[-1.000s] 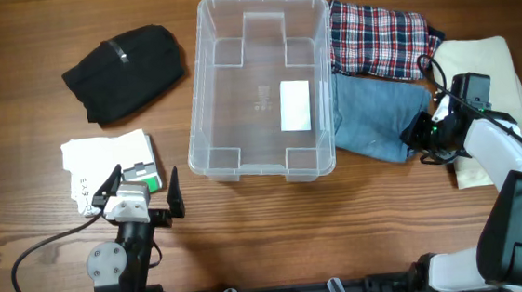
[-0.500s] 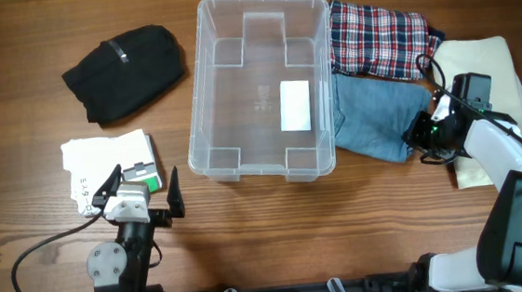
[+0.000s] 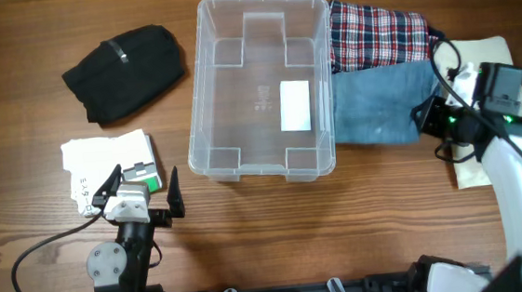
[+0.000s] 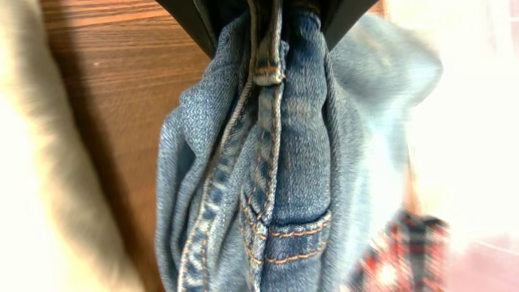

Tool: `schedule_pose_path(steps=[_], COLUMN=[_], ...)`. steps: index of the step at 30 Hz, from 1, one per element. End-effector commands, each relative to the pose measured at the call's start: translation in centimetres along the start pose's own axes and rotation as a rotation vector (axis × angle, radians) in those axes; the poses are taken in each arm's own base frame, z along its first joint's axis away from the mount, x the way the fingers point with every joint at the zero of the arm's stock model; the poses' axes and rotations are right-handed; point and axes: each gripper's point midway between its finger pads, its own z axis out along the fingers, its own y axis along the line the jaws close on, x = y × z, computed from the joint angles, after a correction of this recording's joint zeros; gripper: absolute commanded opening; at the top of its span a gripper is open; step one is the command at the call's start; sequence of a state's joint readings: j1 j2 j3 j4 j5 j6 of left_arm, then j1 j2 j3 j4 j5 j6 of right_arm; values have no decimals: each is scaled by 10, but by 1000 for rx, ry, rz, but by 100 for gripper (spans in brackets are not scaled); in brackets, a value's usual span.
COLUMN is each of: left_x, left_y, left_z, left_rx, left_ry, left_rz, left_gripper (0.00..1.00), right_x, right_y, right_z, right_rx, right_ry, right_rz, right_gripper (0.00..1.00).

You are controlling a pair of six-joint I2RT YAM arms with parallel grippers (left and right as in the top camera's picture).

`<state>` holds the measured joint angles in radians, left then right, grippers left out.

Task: Pack container
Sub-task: 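Lift the jeans with the right gripper and carry toward the container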

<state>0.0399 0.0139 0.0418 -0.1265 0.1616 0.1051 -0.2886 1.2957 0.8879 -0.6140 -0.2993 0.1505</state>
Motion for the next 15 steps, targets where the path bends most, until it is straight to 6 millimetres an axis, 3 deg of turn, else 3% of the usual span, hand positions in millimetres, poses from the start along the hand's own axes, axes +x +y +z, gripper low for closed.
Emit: schedule_pose_path(steps=[1,9,15], left_x=[2,2,2], left_y=[0,0,0], left_z=[0,0,0], left_rx=[0,0,0], left_ry=[-1,-1,-1], left_rz=[19,19,19], left_gripper=[100,100,100], right_x=[-33,-58,-94], right_y=[30,75,134], right_z=[-53,-143,-227], right_rx=[-73,-157,-373], right_ry=[-171,-263,-430], right_rz=[-77,-149,-191], right_gripper=[4,4,4])
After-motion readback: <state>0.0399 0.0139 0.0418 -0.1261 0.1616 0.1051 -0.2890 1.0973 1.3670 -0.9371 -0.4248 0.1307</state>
